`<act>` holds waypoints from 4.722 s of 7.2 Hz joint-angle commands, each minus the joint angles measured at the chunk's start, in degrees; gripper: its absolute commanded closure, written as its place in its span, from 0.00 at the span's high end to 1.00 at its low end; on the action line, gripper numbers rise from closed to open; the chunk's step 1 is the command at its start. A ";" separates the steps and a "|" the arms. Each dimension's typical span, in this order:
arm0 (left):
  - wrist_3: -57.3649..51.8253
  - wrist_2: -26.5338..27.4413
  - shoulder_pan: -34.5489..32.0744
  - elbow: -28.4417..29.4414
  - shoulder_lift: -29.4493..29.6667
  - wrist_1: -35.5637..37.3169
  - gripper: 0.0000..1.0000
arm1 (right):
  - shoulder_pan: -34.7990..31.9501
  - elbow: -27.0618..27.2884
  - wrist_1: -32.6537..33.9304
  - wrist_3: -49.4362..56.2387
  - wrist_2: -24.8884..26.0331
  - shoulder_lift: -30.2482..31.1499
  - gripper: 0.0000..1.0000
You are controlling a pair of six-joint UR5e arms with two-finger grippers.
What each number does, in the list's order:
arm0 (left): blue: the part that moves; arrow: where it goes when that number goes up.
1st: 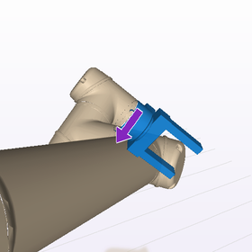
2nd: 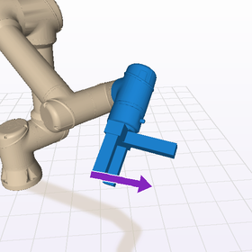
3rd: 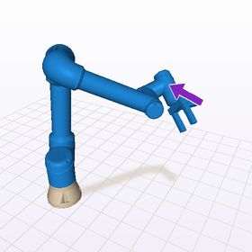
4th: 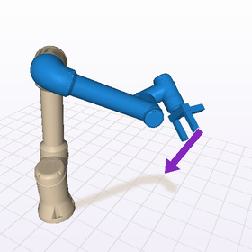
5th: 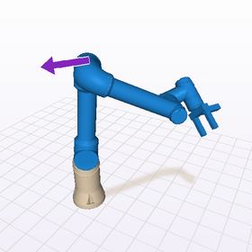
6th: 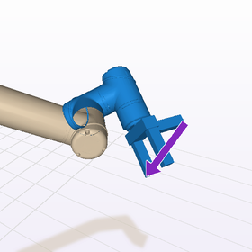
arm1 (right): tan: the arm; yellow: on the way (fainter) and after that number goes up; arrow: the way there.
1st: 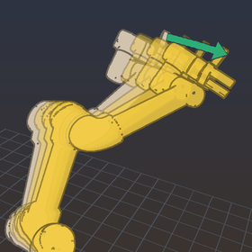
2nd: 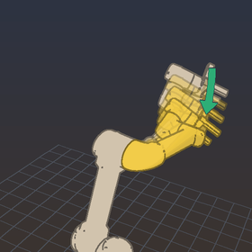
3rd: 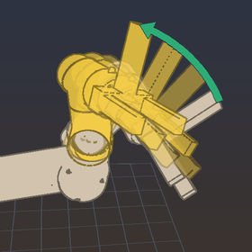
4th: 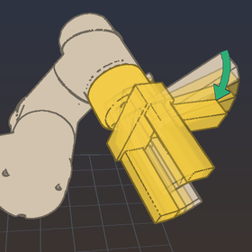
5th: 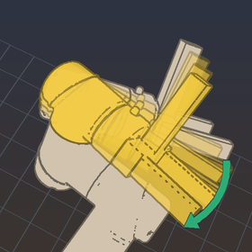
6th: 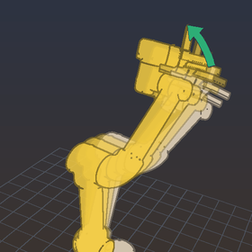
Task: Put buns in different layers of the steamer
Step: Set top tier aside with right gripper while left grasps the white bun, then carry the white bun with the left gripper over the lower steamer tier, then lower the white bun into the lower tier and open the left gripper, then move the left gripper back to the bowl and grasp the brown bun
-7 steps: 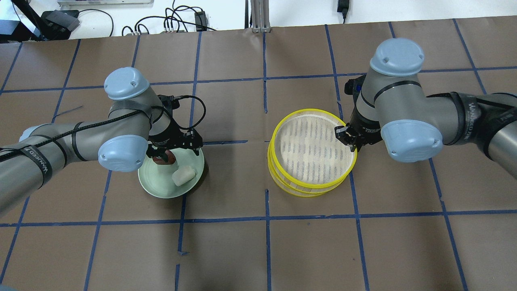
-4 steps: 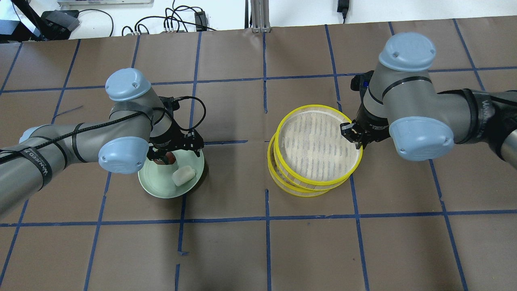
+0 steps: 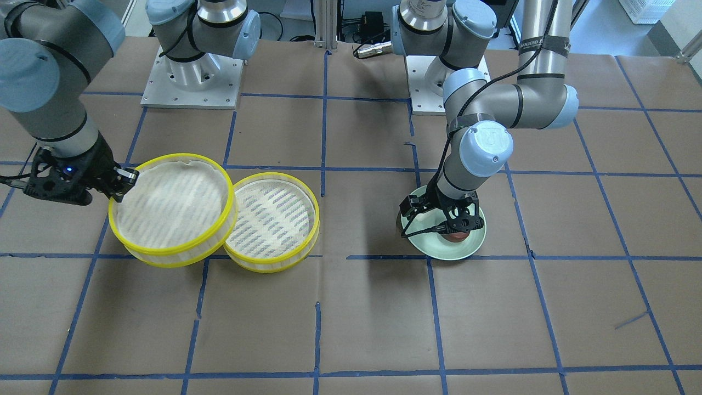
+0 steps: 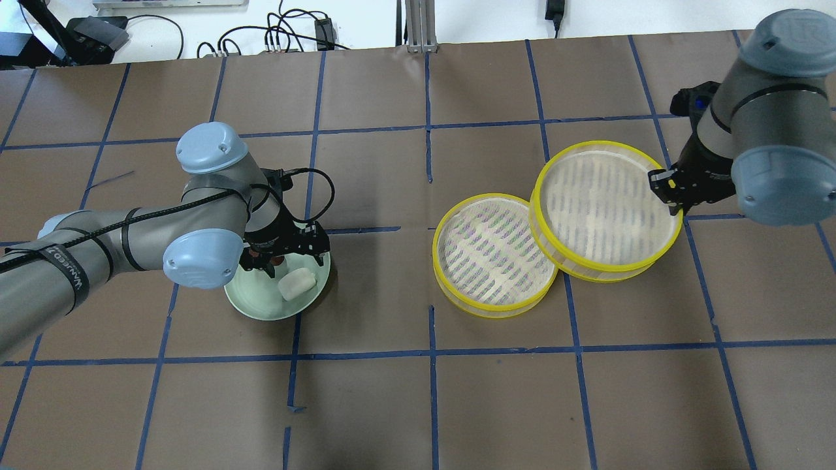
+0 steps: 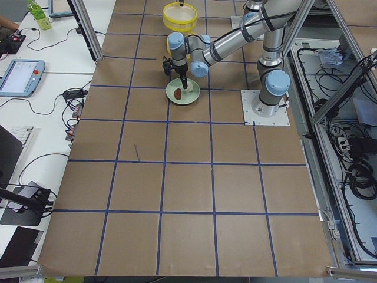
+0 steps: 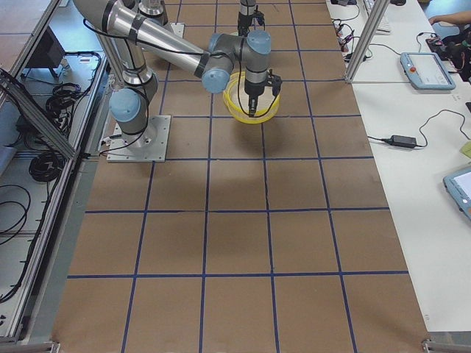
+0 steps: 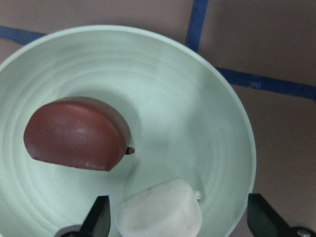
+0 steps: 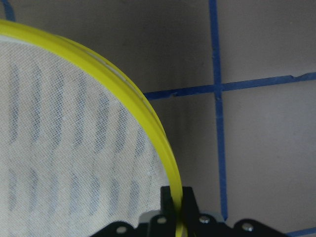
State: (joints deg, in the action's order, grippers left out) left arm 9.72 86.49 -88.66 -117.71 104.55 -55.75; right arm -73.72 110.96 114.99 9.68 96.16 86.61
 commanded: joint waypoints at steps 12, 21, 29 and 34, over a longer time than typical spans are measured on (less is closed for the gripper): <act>28.55 -3.69 -17.21 16.46 -5.42 -10.38 0.01 | 8.60 0.04 -0.03 7.20 0.25 -0.57 0.05; 45.51 -3.26 -29.99 16.90 7.52 9.26 1.00 | 8.16 0.13 -0.38 7.11 0.08 -0.30 0.03; -6.77 -0.09 2.14 5.42 0.13 -3.23 1.00 | 8.07 0.22 -0.38 7.20 -1.42 -0.39 0.04; -12.71 -0.09 7.19 3.71 0.92 -2.87 0.98 | 8.07 0.22 -0.47 7.20 -1.42 -0.48 0.04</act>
State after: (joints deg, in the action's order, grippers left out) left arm -2.87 86.42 -81.64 -114.02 105.04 -58.88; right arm -65.65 111.18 114.55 16.88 94.75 86.14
